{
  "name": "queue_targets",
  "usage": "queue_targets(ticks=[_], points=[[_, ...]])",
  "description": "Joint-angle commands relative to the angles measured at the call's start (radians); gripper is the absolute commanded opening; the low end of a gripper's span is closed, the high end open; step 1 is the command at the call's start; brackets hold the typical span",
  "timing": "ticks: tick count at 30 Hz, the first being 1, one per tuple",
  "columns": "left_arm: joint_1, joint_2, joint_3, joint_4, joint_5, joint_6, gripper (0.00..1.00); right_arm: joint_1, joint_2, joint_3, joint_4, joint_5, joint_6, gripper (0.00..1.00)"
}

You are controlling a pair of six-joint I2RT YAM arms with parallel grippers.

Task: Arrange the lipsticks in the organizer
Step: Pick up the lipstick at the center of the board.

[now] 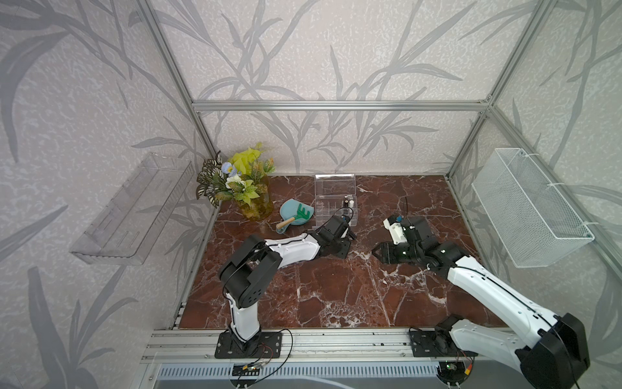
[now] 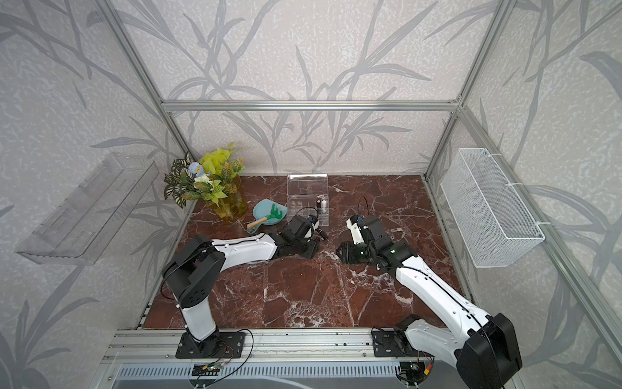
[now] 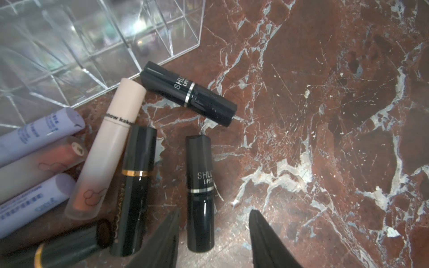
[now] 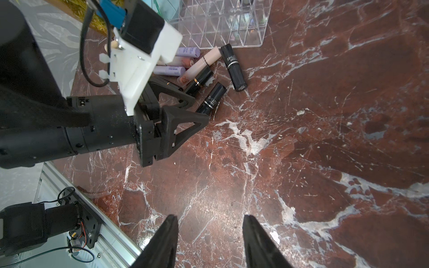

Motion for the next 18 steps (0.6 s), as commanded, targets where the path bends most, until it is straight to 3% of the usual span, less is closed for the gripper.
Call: queue_targets(ticks=[1,13,18], points=[[-0.012,0.031,0.031,-0.017,-0.022,0.018,0.49,0.004,-0.031,-0.007,-0.024,0.024,-0.019,0.49],[-0.017,0.082,0.028,-0.019,-0.044,0.019,0.40,0.004,-0.052,-0.008,-0.044,0.032,-0.026,0.48],[-0.020,0.097,0.029,-0.015,-0.042,0.018,0.31,0.004,-0.053,-0.006,-0.049,0.032,-0.028,0.48]])
